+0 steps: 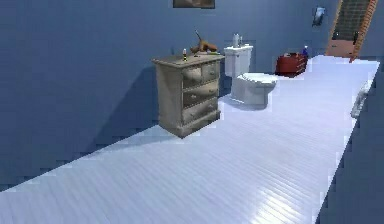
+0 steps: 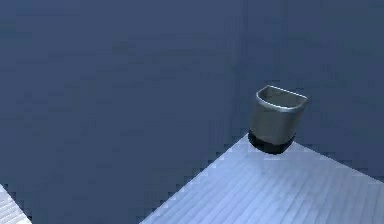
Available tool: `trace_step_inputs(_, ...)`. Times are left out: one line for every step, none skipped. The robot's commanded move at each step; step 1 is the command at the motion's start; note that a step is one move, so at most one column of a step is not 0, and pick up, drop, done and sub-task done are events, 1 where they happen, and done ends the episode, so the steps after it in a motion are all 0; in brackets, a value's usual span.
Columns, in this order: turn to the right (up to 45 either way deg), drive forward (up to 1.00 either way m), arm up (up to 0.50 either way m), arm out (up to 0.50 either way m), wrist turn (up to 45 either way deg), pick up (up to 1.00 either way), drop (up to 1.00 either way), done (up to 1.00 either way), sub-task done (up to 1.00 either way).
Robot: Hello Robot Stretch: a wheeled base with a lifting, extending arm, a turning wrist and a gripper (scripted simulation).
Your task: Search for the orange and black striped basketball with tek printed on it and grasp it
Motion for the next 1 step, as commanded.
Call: trace_step_inputs(0.0,0.8,0.0,0.0,0.0,0.0,0.0,0.0,0.0)
